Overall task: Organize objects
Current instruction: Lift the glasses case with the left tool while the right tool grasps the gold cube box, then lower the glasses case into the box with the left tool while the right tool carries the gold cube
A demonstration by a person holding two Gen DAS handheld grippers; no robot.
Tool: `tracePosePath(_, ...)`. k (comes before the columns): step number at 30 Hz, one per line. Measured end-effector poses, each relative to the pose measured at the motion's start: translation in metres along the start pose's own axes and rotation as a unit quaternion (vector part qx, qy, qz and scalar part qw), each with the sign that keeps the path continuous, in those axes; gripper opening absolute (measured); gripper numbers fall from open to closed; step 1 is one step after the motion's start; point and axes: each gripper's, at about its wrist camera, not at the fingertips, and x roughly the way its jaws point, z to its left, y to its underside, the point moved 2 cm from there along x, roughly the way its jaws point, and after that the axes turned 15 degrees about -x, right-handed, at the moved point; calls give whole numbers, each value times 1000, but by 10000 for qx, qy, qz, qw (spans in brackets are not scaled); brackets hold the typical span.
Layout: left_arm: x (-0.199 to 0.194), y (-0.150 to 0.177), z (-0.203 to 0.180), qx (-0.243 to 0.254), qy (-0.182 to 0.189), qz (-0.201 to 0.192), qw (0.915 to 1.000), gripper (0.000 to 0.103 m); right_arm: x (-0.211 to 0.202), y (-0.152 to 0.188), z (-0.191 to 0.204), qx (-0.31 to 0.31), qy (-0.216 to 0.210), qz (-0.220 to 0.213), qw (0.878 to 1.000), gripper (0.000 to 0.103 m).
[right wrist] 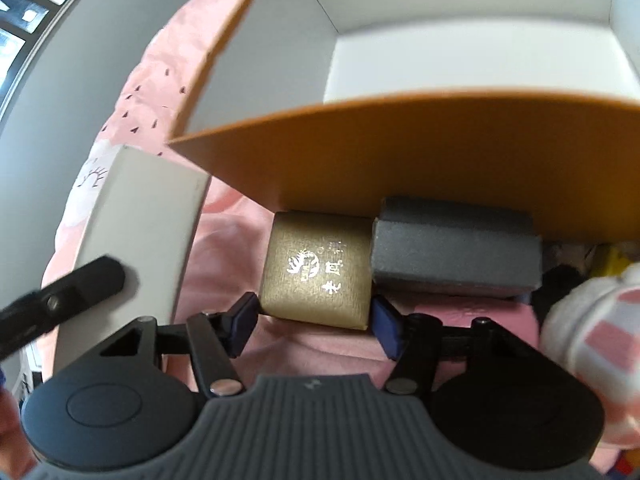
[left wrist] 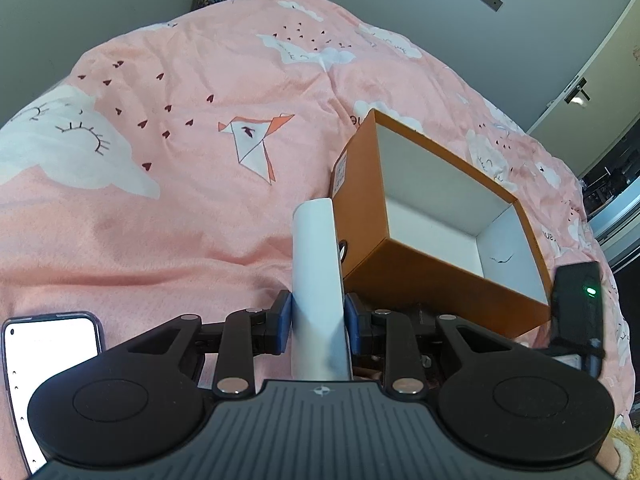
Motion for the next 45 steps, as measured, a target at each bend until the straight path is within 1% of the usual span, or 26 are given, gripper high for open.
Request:
tracePosePath(5,-11,-3,-6,19,152,-123,9998,31,-35,3,14,-356,-104,-279,9989,62)
tracePosePath(8,-19,-6,-17,143,230,-243,9993,31,-61,2,23,-628,-127,-511,9966,62)
tracePosePath(12,-29,-16,-40,386,391,-358,9978,31,-101,-4,29,-877,-267,-855,9921,62)
tracePosePath(15,-33,-27,-65,671,527,-450,9953,31,-134,-5,24,-927,-311,-1173,9883,62)
tracePosePath(19,-27,-46,-108,1126,674,-482,9902,31,-173,-24,13,-844,-148,-1643,9827,62)
tracePosePath(21,-11,-56,-132,1345,652,-401,9880,31,-181,-34,0,-757,139,-1819,9803,62)
tracePosePath(23,15,-61,-154,1560,507,-277,9861,31,-184,-47,-20,-683,440,-1847,9794,62)
tracePosePath(24,29,-62,-162,1651,418,-200,9852,31,-175,-58,-33,-600,528,-1801,9804,62)
tracePosePath(26,62,-61,-175,1809,182,21,9833,31,-166,-67,-60,-410,572,-1667,9835,62)
tracePosePath(28,96,-57,-185,2035,-76,209,9788,31,-151,-73,-84,-230,641,-1503,9863,62)
tracePosePath(31,137,-49,-184,2246,-563,317,9723,31,-127,-72,-111,-96,744,-1261,9892,62)
tracePosePath(34,162,-42,-178,2568,-996,266,9609,31,-111,-71,-125,0,646,-1061,9923,62)
tracePosePath(36,172,-38,-176,2783,-1187,262,9528,31,-112,-68,-125,-16,601,-983,9933,62)
tracePosePath(38,182,-34,-175,2969,-1368,282,9446,31,-99,-75,-132,-59,594,-916,9940,62)
tracePosePath(40,192,-30,-175,3159,-1605,277,9347,31,-96,-77,-132,-103,570,-858,9946,62)
tracePosePath(42,200,-26,-176,3344,-1791,261,9249,31,-88,-80,-136,-119,532,-798,9953,62)
tracePosePath(45,210,-21,-175,3506,-1939,320,9157,31,-79,-83,-138,-156,555,-701,9959,62)
